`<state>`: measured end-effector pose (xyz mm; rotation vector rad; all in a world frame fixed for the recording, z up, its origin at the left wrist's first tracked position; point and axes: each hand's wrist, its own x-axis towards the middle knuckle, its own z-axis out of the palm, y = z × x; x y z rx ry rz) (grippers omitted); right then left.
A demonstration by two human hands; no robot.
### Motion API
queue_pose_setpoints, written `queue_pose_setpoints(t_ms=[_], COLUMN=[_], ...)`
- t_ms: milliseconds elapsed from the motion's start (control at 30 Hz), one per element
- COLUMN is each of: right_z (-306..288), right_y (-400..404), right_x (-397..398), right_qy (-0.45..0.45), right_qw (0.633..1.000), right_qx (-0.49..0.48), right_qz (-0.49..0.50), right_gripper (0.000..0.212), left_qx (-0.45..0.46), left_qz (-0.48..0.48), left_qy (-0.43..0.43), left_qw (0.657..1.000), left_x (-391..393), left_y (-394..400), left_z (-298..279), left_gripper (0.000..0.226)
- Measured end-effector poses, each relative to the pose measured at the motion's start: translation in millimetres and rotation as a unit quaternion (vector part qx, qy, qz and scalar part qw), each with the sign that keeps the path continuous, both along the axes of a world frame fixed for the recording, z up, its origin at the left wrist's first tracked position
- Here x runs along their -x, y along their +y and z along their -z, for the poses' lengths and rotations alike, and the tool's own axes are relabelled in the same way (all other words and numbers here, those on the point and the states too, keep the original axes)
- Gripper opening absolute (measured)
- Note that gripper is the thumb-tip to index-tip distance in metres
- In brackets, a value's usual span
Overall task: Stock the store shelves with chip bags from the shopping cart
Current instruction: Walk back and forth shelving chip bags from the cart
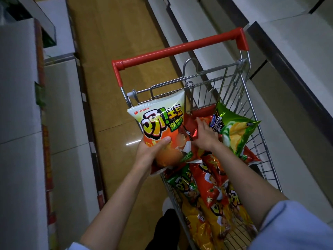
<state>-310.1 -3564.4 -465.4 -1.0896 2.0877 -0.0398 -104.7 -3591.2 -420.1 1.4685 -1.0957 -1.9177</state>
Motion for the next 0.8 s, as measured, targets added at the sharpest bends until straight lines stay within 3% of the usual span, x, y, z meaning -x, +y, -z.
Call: queue_pose_setpoints(t_ms=[67, 167, 300, 433, 533, 600, 733, 800], right_z=[2, -5, -26, -34, -22, -10, -3, -9], right_y=[1, 6, 21, 34, 36, 32, 21, 23], right_x=[-3, -7, 6, 10, -2, -13, -27, -25], right_qy=[0.036, 0.074, 0.054, -0.041, -0.110, -0.081, 0.040, 0.069], right_qw=[0.999, 0.995, 0.980, 0.985, 0.977, 0.978, 0.991, 0.989], right_qx=[0.000, 0.060, 0.150, 0.142, 0.110, 0.109, 0.035, 0.045], right_qz=[0.012, 0.039, 0.119, 0.091, 0.146, 0.161, 0.122, 0.120], right_gripper=[0.100, 0.071, 0.044, 0.056, 0.049, 0.059, 0.052, 0.055], left_qx=[-0.001, 0.009, 0.017, 0.029, 0.044, 0.052, 0.060, 0.060], left_qz=[0.008, 0.024, 0.042, 0.070, 0.072, 0.075, 0.078, 0.073], left_qy=[0.003, 0.005, 0.019, 0.024, 0.013, 0.009, -0.004, -0.010], left_qw=[1.000, 1.000, 0.999, 0.997, 0.996, 0.996, 0.995, 0.995], left_x=[0, 3, 15, 27, 24, 18, 3, -2], left_y=[-1, 0, 6, 18, 23, 24, 19, 16], left_z=[-4, -7, -19, -27, -31, -34, -38, -38], left_gripper=[0.064, 0.065, 0.070, 0.097, 0.102, 0.096, 0.086, 0.093])
